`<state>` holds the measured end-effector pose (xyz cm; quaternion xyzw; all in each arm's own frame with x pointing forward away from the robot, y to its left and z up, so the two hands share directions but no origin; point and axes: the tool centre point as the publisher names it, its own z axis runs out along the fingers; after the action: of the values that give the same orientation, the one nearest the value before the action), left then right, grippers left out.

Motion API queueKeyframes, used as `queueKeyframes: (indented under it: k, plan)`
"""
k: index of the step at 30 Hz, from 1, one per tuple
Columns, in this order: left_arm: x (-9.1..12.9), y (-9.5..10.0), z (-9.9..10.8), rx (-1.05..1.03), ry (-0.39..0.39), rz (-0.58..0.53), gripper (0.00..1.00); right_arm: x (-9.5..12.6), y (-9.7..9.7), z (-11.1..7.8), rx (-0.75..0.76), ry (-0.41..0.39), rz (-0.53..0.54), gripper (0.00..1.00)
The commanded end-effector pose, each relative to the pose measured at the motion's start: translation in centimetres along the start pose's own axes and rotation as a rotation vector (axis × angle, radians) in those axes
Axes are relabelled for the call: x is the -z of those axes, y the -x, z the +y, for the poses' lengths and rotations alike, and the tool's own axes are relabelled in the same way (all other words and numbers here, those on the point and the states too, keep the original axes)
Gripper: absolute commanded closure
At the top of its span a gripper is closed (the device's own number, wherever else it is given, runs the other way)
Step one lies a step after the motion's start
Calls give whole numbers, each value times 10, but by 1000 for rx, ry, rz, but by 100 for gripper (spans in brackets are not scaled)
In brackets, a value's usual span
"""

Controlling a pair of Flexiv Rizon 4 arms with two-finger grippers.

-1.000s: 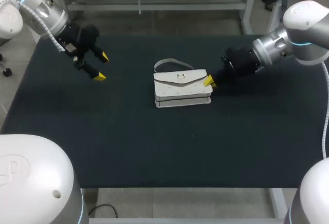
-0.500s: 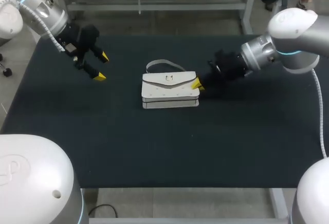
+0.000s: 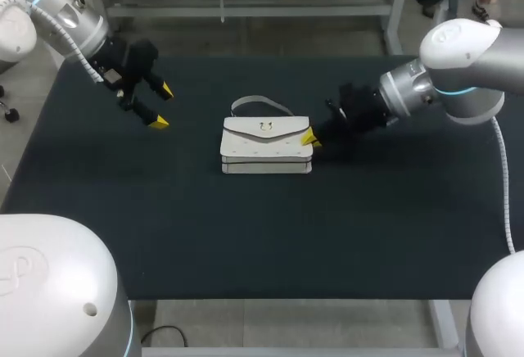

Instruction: Pick up the bag, open it, inspect its contents, close it, and place it on the opposite side

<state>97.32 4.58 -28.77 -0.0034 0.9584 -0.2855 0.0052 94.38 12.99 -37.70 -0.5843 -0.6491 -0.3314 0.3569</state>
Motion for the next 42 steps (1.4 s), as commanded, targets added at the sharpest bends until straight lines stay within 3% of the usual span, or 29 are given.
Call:
queueKeyframes:
  k: [1, 12, 13, 14, 15, 16, 23, 29, 36, 42]
  plan:
    - [-1, 0, 0, -1, -2, -1, 0, -3, 2, 2, -4, -13, 8, 100]
    - [-1, 0, 0, -1, -2, -1, 0, -5, 2, 3, -10, -25, 17, 100]
    - [-1, 0, 0, -1, -2, -1, 0, -5, 2, 3, -10, -26, 18, 85]
    - [-1, 0, 0, -1, -2, -1, 0, -4, 3, 3, -11, -26, 19, 61]
    - [-1, 0, 0, -1, -2, -1, 0, -3, 2, 2, -12, -27, 19, 44]
    - [-1, 0, 0, -1, -2, -1, 0, -1, 2, 2, -12, -27, 18, 0]
    - [-1, 0, 0, -1, -2, -1, 0, 19, -7, -4, 2, -29, -33, 0]
    - [-1, 0, 0, -1, -2, -1, 0, 46, -27, -9, 63, -43, -159, 0]
    - [-1, 0, 0, -1, -2, -1, 0, 61, -57, -11, 248, -103, -388, 0]
    - [-1, 0, 0, -1, -2, -1, 0, 63, -73, -15, 413, -160, -511, 0]
